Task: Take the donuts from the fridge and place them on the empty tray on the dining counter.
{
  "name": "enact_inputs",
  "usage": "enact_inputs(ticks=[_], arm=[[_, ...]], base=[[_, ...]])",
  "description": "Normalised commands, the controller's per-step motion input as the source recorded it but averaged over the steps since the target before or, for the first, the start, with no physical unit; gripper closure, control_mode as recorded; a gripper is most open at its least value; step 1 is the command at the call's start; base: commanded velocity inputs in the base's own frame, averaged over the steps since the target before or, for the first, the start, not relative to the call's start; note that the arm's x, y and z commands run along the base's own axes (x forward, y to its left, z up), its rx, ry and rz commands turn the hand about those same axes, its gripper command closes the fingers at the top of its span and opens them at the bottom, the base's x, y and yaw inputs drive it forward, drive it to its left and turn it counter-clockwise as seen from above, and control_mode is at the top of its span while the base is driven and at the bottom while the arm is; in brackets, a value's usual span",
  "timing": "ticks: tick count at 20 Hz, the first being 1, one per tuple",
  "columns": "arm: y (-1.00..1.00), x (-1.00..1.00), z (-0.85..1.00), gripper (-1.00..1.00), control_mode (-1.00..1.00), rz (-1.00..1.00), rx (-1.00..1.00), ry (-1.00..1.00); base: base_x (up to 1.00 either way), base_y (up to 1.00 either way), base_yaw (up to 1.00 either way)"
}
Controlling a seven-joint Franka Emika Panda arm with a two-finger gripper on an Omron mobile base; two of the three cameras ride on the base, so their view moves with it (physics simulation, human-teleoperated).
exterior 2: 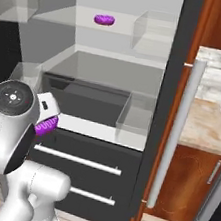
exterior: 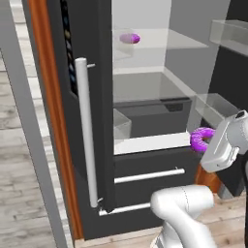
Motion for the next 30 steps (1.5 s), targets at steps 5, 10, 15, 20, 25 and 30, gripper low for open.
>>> enact_inputs(ticks=[5,10,15,20,25,30], arm=[[0.00,0.00,0.00,1.00,1.00,0.00,0.00,0.00],[0.00,0.00,0.00,1.00,1.00,0.00,0.00,0.00],[0.00,0.00,0.00,1.00,1.00,0.00,0.00,0.00],[0.00,0.00,0.00,1.00,1.00,0.00,0.00,0.00],[0.00,0.00,0.00,1.00,1.00,0.00,0.00,0.00],[0.00,0.00,0.00,1.00,1.00,0.00,0.00,0.00]], base=[[-0.85,-0.48,-0.12],[-0.60,-0.52,-0.43],[-0.40,-0.40,-0.60],[-0.35,-0.37,-0.65],[-0.39,-0.39,-0.65],[-0.46,-0.39,-0.65]])
